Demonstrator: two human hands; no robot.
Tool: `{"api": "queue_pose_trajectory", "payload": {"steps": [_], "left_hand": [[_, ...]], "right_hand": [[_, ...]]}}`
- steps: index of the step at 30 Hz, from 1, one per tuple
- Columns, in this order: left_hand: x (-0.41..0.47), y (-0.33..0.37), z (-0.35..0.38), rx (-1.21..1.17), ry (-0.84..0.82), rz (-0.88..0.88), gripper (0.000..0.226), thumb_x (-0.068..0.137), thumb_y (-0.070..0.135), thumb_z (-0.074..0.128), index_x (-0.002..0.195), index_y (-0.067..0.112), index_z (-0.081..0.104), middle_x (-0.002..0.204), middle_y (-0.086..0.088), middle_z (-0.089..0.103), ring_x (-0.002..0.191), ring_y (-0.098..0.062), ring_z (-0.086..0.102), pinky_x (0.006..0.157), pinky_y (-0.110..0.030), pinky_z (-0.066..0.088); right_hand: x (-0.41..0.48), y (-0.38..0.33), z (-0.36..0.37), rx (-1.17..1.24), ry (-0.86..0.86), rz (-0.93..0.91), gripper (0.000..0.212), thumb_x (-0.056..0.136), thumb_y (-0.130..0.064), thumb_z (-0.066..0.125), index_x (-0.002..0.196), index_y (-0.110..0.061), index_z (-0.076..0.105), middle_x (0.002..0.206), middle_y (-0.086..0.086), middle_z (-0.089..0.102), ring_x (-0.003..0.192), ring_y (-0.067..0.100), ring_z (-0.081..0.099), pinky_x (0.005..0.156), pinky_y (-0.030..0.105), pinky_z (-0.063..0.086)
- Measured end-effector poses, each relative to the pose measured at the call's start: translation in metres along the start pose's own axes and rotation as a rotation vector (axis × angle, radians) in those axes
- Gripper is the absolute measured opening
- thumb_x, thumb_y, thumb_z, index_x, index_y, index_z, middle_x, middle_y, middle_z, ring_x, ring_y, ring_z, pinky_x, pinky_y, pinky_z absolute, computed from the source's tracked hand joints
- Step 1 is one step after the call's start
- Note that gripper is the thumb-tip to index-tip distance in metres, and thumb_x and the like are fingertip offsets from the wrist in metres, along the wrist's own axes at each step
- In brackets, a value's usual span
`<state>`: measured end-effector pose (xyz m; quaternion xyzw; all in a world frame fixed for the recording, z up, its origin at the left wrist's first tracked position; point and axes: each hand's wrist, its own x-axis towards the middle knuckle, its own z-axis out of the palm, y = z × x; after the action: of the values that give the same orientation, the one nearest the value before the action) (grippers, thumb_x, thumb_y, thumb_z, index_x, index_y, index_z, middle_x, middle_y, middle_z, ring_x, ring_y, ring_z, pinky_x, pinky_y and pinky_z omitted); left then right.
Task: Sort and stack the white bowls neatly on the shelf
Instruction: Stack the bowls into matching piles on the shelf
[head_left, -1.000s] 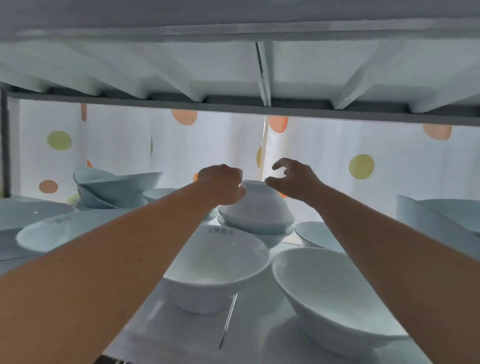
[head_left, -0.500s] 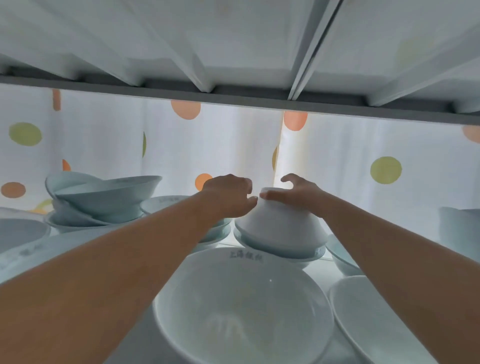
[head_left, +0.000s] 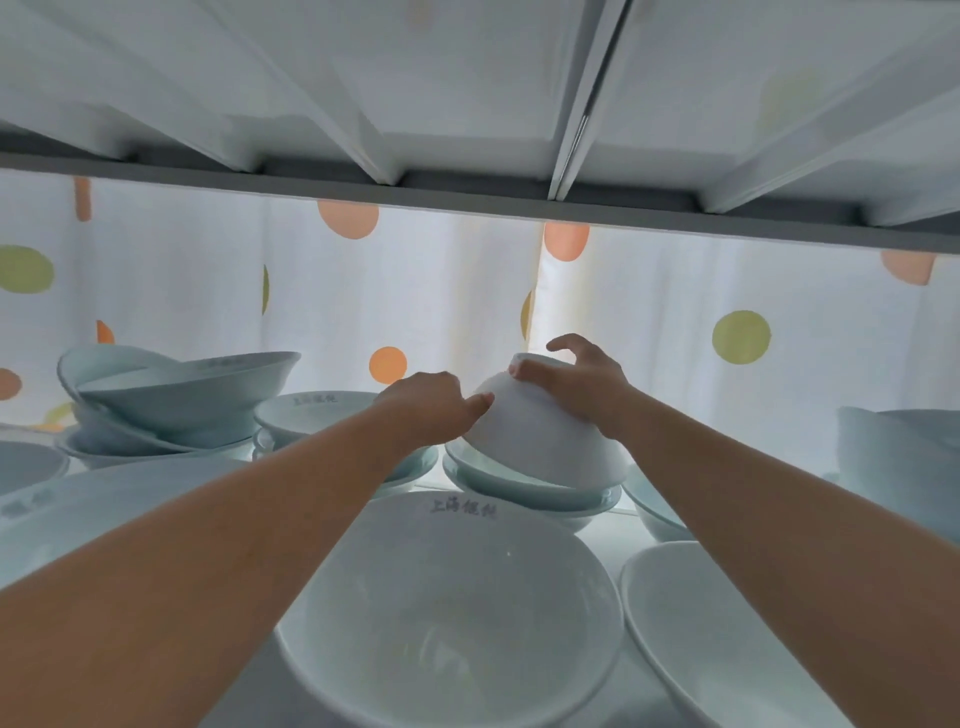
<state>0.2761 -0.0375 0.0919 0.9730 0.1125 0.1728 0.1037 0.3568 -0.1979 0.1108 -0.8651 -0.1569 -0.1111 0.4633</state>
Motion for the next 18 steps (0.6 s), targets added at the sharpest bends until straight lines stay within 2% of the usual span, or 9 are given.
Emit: {"api": "queue_pose_trajectory", "payload": {"steps": [3, 6, 10, 13, 15, 17, 18], "left_hand": [[-0.001, 0.007, -0.007, -0.237, -0.014, -0.073, 0.052, 0.093, 0.055, 0.034, 0.090, 0.008, 0.053, 0.091, -0.009, 0.068, 0.072, -0.024, 0.058, 0.068, -0.031, 0.048], [-0.008, 0.015, -0.015, -0.697, -0.110, -0.158, 0.039, 0.096, 0.045, 0.042, 0.095, 0.007, 0.047, 0.080, -0.009, 0.065, 0.065, -0.021, 0.058, 0.060, -0.027, 0.049], [-0.009, 0.019, -0.015, -1.105, -0.161, -0.104, 0.040, 0.094, 0.036, 0.053, 0.112, 0.000, 0.053, 0.087, -0.012, 0.065, 0.075, -0.025, 0.065, 0.073, -0.033, 0.056], [-0.008, 0.024, -0.010, -1.255, -0.114, -0.012, 0.040, 0.091, 0.028, 0.060, 0.115, -0.003, 0.055, 0.097, -0.012, 0.068, 0.086, -0.025, 0.067, 0.076, -0.031, 0.057], [-0.007, 0.027, -0.009, -1.328, -0.058, 0.000, 0.038, 0.091, 0.022, 0.060, 0.115, -0.007, 0.054, 0.101, -0.014, 0.067, 0.093, -0.027, 0.066, 0.075, -0.030, 0.056], [-0.005, 0.031, -0.010, -1.343, 0.016, -0.025, 0.037, 0.091, 0.019, 0.060, 0.115, -0.008, 0.055, 0.106, -0.016, 0.065, 0.096, -0.029, 0.064, 0.075, -0.032, 0.055], [-0.004, 0.033, -0.011, -1.310, 0.063, -0.036, 0.034, 0.091, 0.020, 0.061, 0.114, -0.006, 0.056, 0.107, -0.016, 0.065, 0.096, -0.029, 0.064, 0.076, -0.034, 0.055]], "right_hand": [[-0.005, 0.000, -0.008, 0.093, 0.054, -0.019, 0.061, 0.059, -0.061, 0.067, 0.115, -0.044, 0.049, 0.121, 0.002, 0.049, 0.113, 0.028, 0.048, 0.083, 0.038, 0.049], [-0.012, 0.000, -0.014, 0.207, 0.110, -0.031, 0.060, 0.060, -0.063, 0.065, 0.115, -0.046, 0.049, 0.123, 0.003, 0.047, 0.114, 0.028, 0.047, 0.089, 0.042, 0.049], [-0.019, 0.001, -0.015, 0.305, 0.148, -0.048, 0.060, 0.061, -0.065, 0.064, 0.117, -0.049, 0.047, 0.124, 0.002, 0.044, 0.116, 0.028, 0.046, 0.095, 0.044, 0.046], [-0.021, 0.003, -0.016, 0.334, 0.138, -0.056, 0.063, 0.062, -0.066, 0.064, 0.120, -0.052, 0.044, 0.123, 0.002, 0.041, 0.116, 0.027, 0.046, 0.097, 0.044, 0.045], [-0.021, 0.006, -0.019, 0.359, 0.096, -0.068, 0.062, 0.070, -0.062, 0.065, 0.126, -0.052, 0.040, 0.120, 0.001, 0.036, 0.111, 0.025, 0.046, 0.094, 0.039, 0.043], [-0.025, 0.006, -0.021, 0.367, 0.047, -0.086, 0.068, 0.070, -0.062, 0.065, 0.130, -0.051, 0.035, 0.125, 0.001, 0.035, 0.108, 0.022, 0.047, 0.091, 0.034, 0.041], [-0.026, 0.006, -0.022, 0.360, 0.028, -0.098, 0.074, 0.066, -0.066, 0.066, 0.131, -0.052, 0.033, 0.130, 0.002, 0.037, 0.110, 0.023, 0.048, 0.094, 0.035, 0.041]]}}
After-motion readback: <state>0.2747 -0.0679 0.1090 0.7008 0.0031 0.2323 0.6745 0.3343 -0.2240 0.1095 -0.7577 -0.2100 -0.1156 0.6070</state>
